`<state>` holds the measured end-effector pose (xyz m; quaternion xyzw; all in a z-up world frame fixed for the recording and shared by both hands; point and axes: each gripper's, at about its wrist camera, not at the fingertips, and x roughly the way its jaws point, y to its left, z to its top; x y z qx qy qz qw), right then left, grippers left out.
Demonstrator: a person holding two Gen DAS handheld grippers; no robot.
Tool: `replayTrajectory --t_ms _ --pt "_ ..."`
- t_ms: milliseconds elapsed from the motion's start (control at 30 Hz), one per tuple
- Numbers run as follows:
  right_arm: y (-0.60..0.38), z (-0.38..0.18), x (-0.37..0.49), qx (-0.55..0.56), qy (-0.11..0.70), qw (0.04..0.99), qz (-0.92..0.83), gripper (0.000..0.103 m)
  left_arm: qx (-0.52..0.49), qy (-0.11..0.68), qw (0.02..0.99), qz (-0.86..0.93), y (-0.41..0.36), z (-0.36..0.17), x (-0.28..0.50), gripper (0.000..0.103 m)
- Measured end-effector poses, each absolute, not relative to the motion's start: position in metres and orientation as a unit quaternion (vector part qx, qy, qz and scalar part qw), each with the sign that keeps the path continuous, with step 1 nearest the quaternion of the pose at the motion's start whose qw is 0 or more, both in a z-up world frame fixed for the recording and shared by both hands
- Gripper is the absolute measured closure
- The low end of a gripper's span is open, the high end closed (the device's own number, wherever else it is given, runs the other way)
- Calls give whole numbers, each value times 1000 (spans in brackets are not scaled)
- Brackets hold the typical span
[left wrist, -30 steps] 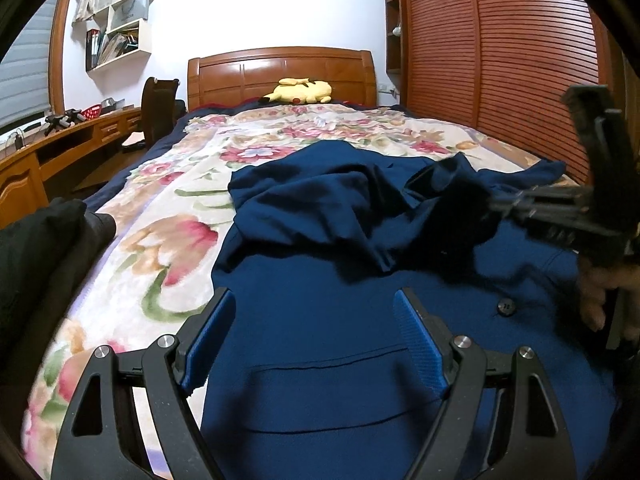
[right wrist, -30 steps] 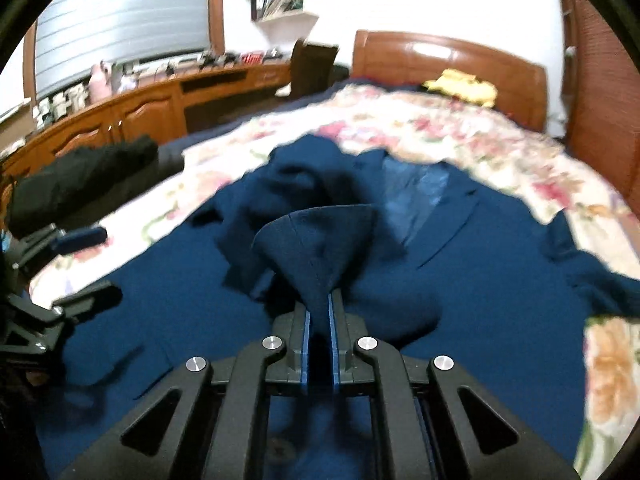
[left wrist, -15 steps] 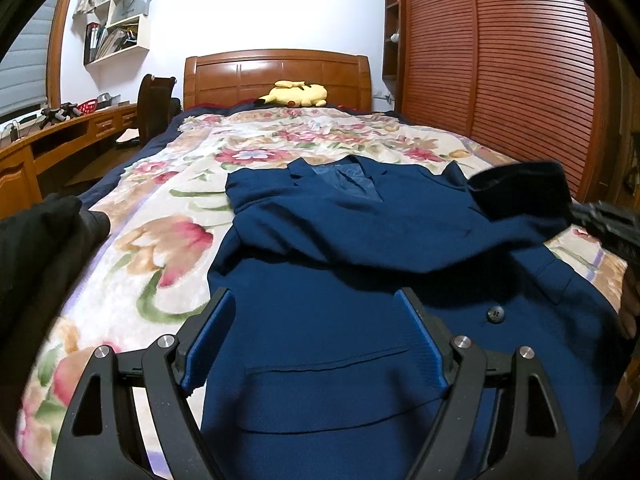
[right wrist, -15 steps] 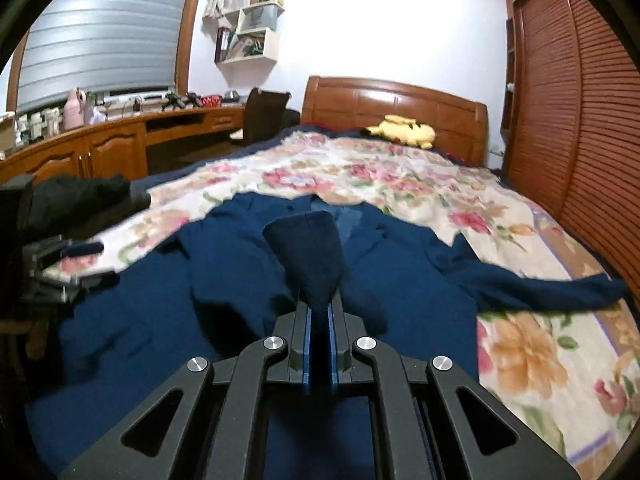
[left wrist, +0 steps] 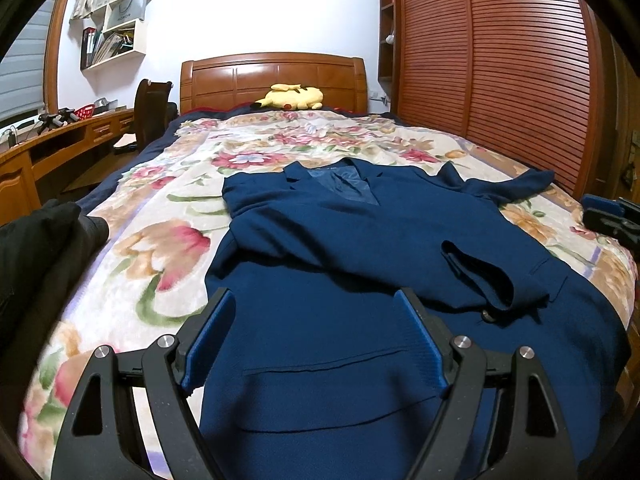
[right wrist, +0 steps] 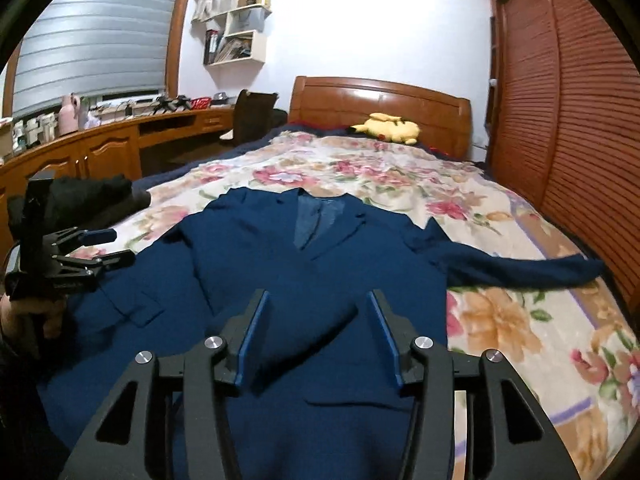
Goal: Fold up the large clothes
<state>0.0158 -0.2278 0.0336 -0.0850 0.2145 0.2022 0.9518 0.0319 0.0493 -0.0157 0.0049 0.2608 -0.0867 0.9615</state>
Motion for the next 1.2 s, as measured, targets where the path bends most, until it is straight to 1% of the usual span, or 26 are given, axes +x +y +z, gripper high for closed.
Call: replayTrajectory --t_ms 367,500,533,567,600,700,933,1000,1133,1167,1200 --pt "-148 2 71 -140 326 891 283 51 5 264 961 -87 48 -15 32 21" --pt "-135 -12 79 -194 345 879 265 52 8 264 960 -90 46 -15 31 21" --pt "-137 -15 81 -200 350 877 262 56 9 264 960 -90 46 -15 31 21" --pt "-138 -14 83 -204 354 875 258 77 10 264 960 -91 46 -15 30 21" --pt "-141 -12 84 -205 353 877 252 91 12 263 960 -92 45 -15 30 21" --pt "-157 4 80 -172 333 894 248 94 14 262 960 -94 43 -14 29 21" --pt "-221 25 33 -90 268 943 176 95 13 252 961 -111 33 -9 25 21" --pt "-233 22 24 -73 263 950 152 95 13 250 961 -115 30 -7 25 21" --pt "-248 15 8 -54 285 948 130 94 14 245 961 -125 24 -5 24 21" --pt "-247 16 6 -57 289 948 126 88 14 244 961 -127 22 -4 24 21" --pt "-250 16 0 -61 291 947 120 78 14 243 961 -129 22 -4 23 21"
